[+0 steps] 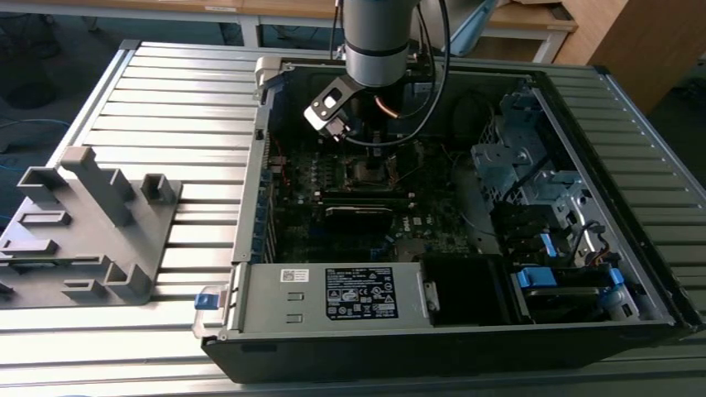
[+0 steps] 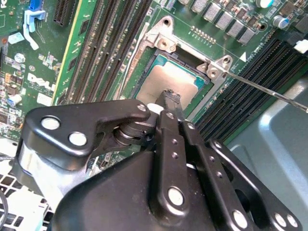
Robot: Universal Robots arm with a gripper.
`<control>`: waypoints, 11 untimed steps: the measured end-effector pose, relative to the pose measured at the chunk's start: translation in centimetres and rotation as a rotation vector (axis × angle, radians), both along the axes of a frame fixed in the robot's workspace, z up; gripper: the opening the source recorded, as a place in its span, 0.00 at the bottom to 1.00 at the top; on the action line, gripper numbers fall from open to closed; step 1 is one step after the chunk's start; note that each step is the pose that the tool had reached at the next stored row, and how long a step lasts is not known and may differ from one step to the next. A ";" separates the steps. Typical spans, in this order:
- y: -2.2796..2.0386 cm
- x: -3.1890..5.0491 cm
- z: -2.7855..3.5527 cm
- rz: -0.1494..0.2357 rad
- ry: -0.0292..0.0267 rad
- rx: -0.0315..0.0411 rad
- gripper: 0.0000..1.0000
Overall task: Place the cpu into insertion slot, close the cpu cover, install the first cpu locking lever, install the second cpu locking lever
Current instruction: 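Place the cpu into insertion slot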
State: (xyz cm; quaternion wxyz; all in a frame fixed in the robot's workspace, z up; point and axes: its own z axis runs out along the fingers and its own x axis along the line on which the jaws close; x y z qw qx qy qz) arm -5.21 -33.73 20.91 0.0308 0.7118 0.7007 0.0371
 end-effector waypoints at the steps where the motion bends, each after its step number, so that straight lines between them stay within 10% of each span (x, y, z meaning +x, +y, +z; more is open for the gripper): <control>1: 0.00 0.01 -0.02 0.000 0.0031 0.0003 0.11; 5: 0.00 0.07 -0.09 0.000 0.0731 0.0000 0.11; 8: 0.00 0.08 -0.10 0.000 0.0899 0.0000 0.11; 11: 0.01 0.22 -0.15 0.000 0.0931 0.0001 0.11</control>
